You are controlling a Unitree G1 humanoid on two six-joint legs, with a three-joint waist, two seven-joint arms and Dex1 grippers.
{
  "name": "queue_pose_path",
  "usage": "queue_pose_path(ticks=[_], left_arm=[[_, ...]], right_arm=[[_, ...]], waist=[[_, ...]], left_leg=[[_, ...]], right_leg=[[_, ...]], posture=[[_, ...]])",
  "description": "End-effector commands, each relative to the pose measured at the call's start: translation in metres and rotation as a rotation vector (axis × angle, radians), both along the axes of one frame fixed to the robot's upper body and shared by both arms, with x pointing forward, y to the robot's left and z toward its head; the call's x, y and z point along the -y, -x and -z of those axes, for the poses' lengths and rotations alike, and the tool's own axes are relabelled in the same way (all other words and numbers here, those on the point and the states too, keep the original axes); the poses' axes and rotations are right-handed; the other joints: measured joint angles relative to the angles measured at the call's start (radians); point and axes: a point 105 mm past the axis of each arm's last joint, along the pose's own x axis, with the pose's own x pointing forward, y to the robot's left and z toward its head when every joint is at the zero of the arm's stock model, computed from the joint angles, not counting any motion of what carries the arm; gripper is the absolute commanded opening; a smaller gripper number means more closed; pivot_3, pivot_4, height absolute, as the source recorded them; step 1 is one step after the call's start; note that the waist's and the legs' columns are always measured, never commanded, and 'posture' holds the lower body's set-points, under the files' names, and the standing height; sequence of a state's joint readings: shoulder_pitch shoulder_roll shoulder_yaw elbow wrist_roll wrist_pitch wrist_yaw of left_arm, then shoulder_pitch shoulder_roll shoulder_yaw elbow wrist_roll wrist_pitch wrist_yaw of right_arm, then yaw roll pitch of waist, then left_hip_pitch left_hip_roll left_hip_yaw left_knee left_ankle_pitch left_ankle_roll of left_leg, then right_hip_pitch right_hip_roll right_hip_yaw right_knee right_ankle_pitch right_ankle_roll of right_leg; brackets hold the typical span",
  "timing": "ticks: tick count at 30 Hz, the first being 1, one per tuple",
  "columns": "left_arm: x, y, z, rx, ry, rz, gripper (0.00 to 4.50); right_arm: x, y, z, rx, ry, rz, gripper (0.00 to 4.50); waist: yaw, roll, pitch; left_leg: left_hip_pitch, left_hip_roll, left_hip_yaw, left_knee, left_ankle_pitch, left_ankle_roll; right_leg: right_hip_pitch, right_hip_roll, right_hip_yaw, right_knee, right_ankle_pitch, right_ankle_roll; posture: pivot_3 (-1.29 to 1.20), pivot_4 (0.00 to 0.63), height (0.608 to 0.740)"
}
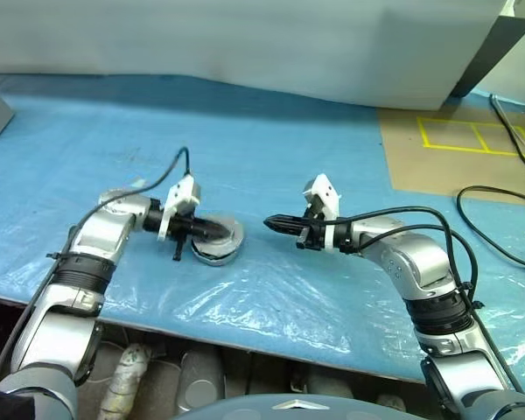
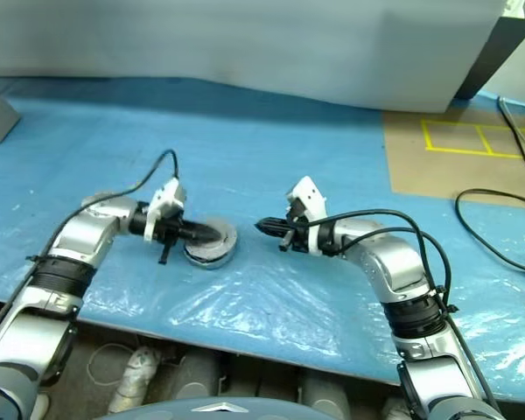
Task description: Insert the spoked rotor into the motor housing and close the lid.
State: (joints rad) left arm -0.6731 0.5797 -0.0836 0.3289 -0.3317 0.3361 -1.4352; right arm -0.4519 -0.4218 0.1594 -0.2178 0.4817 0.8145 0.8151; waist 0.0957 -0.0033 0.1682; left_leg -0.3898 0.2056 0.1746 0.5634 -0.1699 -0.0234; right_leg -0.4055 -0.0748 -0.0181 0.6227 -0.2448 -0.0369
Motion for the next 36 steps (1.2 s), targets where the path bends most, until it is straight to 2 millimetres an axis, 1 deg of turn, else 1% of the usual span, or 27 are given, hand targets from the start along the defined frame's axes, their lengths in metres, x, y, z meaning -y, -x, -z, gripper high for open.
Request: queue_pose_path(ticks=[1, 2, 3, 6, 8, 11, 13, 15, 18, 20, 23, 26, 28, 31, 33, 36], left_arm=[[-0.016, 0.000, -0.051, 0.102, 0.109, -0.086, 0.01], [-0.022, 0.002, -0.056, 0.102, 0.118, -0.116, 0.00], [-0.026, 0.003, -0.058, 0.100, 0.122, -0.137, 0.00], [-0.045, 0.015, -0.043, 0.049, 0.096, -0.202, 0.00], [-0.052, 0.025, -0.036, 0.026, 0.106, -0.219, 0.00], [-0.058, 0.047, -0.025, 0.004, 0.078, -0.208, 0.00], [-0.062, 0.055, -0.019, -0.013, 0.068, -0.224, 0.00], [-0.067, 0.060, -0.012, -0.022, 0.058, -0.253, 0.00], [-0.073, 0.065, -0.003, -0.027, 0.031, -0.290, 0.00], [-0.075, 0.066, 0.000, -0.038, 0.033, -0.316, 0.00], [-0.074, 0.066, 0.001, -0.039, 0.045, -0.347, 0.00], [-0.071, 0.068, 0.002, -0.043, 0.056, -0.356, 0.00], [-0.068, 0.067, -0.003, -0.032, 0.081, -0.363, 0.00], [-0.067, 0.066, -0.005, -0.029, 0.088, -0.376, 0.00], [-0.068, 0.065, -0.003, -0.033, 0.084, -0.384, 0.00], [-0.071, 0.061, -0.003, -0.033, 0.083, -0.403, 0.00]], right_arm=[[-0.010, 0.001, -0.025, 0.132, -0.020, -0.063, 0.00], [-0.013, 0.000, -0.027, 0.145, -0.017, -0.072, 0.39], [-0.016, -0.001, -0.028, 0.153, -0.016, -0.077, 0.61], [-0.034, 0.006, -0.027, 0.141, -0.029, -0.180, 1.48], [-0.042, 0.007, -0.026, 0.127, -0.035, -0.222, 2.20], [-0.055, -0.004, -0.014, 0.107, -0.008, -0.245, 3.19], [-0.062, -0.007, -0.005, 0.082, 0.007, -0.274, 3.83], [-0.068, -0.005, 0.000, 0.076, 0.024, -0.322, 4.49], [-0.076, -0.004, 0.004, 0.096, 0.056, -0.371, 4.49], [-0.079, -0.008, 0.012, 0.126, 0.103, -0.375, 4.49], [-0.081, -0.016, 0.028, 0.183, 0.199, -0.368, 4.49], [-0.082, -0.019, 0.036, 0.205, 0.238, -0.374, 4.49], [-0.083, -0.019, 0.043, 0.228, 0.271, -0.382, 4.49], [-0.086, -0.018, 0.046, 0.242, 0.277, -0.387, 4.49], [-0.091, -0.015, 0.043, 0.243, 0.257, -0.401, 4.49], [-0.098, -0.014, 0.034, 0.253, 0.214, -0.408, 3.84]], waist=[[-0.005, 0.000, 0.000], [-0.013, 0.000, 0.000], [-0.018, 0.000, 0.000], [-0.032, 0.000, 0.000], [-0.033, 0.001, 0.000], [-0.029, 0.000, 0.000], [-0.025, 0.000, 0.000], [-0.021, 0.000, 0.000], [-0.023, 0.000, 0.000], [-0.026, 0.000, 0.000], [-0.027, 0.000, 0.000], [-0.028, -0.001, 0.000], [-0.028, -0.001, 0.000], [-0.030, -0.001, 0.000], [-0.031, -0.001, 0.000], [-0.032, -0.001, 0.000]], left_leg=[[0.000, 0.000, 0.000, 0.000, 0.000, 0.000], [0.000, 0.000, 0.000, 0.000, 0.000, 0.000], [0.000, -0.001, 0.000, -0.001, 0.000, 0.000], [0.000, -0.001, 0.000, -0.003, 0.000, -0.001], [0.000, -0.001, 0.000, -0.003, -0.002, -0.003], [-0.003, 0.000, 0.000, -0.002, -0.002, -0.003], [-0.003, 0.000, -0.001, -0.001, -0.002, -0.003], [-0.003, 0.000, -0.001, -0.001, -0.002, -0.003], [-0.002, 0.001, -0.001, 0.000, -0.002, -0.003], [-0.002, 0.001, -0.001, 0.000, -0.002, -0.003], [-0.001, 0.001, -0.001, 0.000, -0.002, -0.003], [-0.001, 0.000, -0.001, 0.000, -0.002, -0.003], [-0.001, 0.000, 0.000, 0.000, -0.002, -0.003], [0.001, 0.000, 0.000, 0.000, -0.002, -0.003], [0.003, 0.000, 0.000, 0.000, -0.002, -0.003], [0.004, 0.001, 0.000, 0.000, -0.002, -0.002]], right_leg=[[0.000, 0.000, 0.000, 0.000, 0.000, 0.000], [0.000, 0.000, 0.001, -0.001, 0.000, 0.000], [-0.001, 0.000, 0.002, 0.000, 0.000, 0.000], [-0.001, 0.002, 0.001, -0.001, 0.000, 0.000], [-0.001, 0.002, 0.000, -0.001, 0.000, 0.000], [-0.003, 0.003, -0.003, -0.001, -0.002, -0.002], [-0.003, 0.002, -0.003, -0.001, -0.002, -0.002], [-0.002, 0.001, -0.004, 0.000, -0.002, -0.002], [-0.001, 0.000, -0.003, -0.001, -0.002, -0.002], [-0.001, 0.000, -0.003, 0.000, -0.002, -0.002], [-0.001, 0.002, -0.003, 0.001, -0.002, -0.002], [-0.001, 0.002, -0.003, 0.001, -0.002, -0.002], [0.000, 0.002, -0.002, 0.000, -0.002, -0.002], [0.000, 0.002, -0.002, 0.001, -0.002, -0.002], [0.002, 0.002, -0.002, 0.001, -0.002, -0.002], [0.003, 0.002, -0.001, 0.001, -0.002, -0.002]], posture=[[0.00, 0.150, 0.740], [0.00, 0.150, 0.740], [0.00, 0.150, 0.740], [0.00, 0.150, 0.740], [0.00, 0.150, 0.740], [0.00, 0.150, 0.740], [0.00, 0.150, 0.740], [0.00, 0.150, 0.740], [0.00, 0.150, 0.740], [0.00, 0.150, 0.740], [0.00, 0.150, 0.740], [0.00, 0.150, 0.740], [0.00, 0.150, 0.740], [0.00, 0.150, 0.740], [0.00, 0.150, 0.740], [0.00, 0.150, 0.740]])
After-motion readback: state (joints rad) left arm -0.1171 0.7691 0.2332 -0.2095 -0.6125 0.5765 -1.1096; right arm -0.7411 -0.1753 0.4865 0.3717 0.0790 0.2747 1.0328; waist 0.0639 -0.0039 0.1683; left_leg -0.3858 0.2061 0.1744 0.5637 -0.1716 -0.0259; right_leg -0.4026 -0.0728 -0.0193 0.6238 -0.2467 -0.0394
